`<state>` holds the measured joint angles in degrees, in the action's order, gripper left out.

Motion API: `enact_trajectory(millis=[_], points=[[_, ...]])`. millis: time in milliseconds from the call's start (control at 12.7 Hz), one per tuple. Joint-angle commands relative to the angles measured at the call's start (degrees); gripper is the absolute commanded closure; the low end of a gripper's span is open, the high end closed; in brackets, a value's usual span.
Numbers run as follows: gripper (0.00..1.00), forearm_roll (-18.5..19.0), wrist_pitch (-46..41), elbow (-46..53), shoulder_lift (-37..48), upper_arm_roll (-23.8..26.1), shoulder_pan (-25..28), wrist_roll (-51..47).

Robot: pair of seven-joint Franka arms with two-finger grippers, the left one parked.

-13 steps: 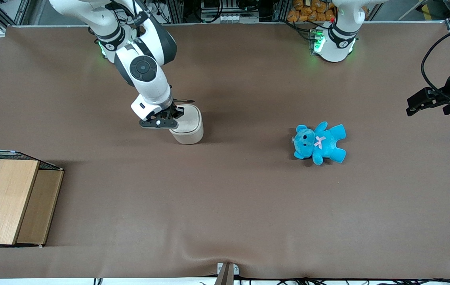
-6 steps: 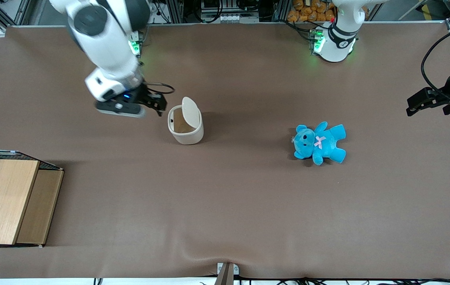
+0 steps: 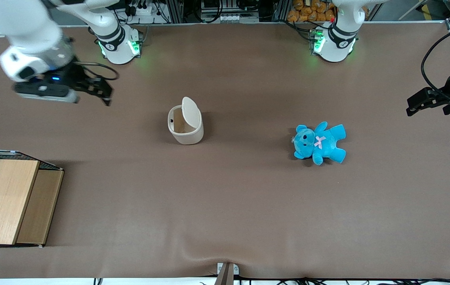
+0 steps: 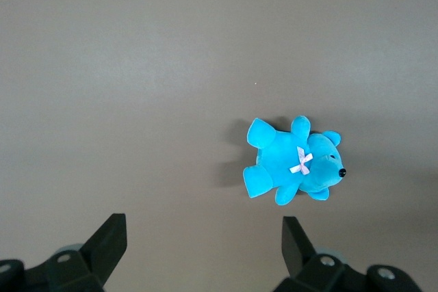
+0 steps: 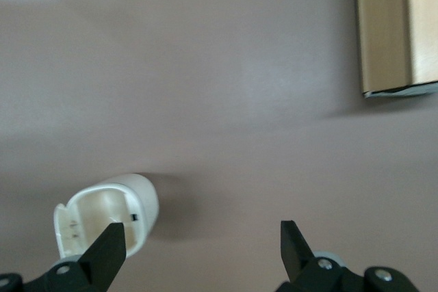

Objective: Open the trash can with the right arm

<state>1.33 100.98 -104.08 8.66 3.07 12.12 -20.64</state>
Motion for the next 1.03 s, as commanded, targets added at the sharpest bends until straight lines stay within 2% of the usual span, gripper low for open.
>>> enact_trajectory(millis=[0, 395, 947], points=[[0.0, -0.02, -2.88, 0.9, 1.89, -4.98, -0.7, 10.05], [0.0, 0.07, -7.45, 4.06, 1.54, -12.99, -1.14, 23.08], [0.0, 0.07, -12.03, 6.79, 1.45, -13.44, -1.84, 23.72]])
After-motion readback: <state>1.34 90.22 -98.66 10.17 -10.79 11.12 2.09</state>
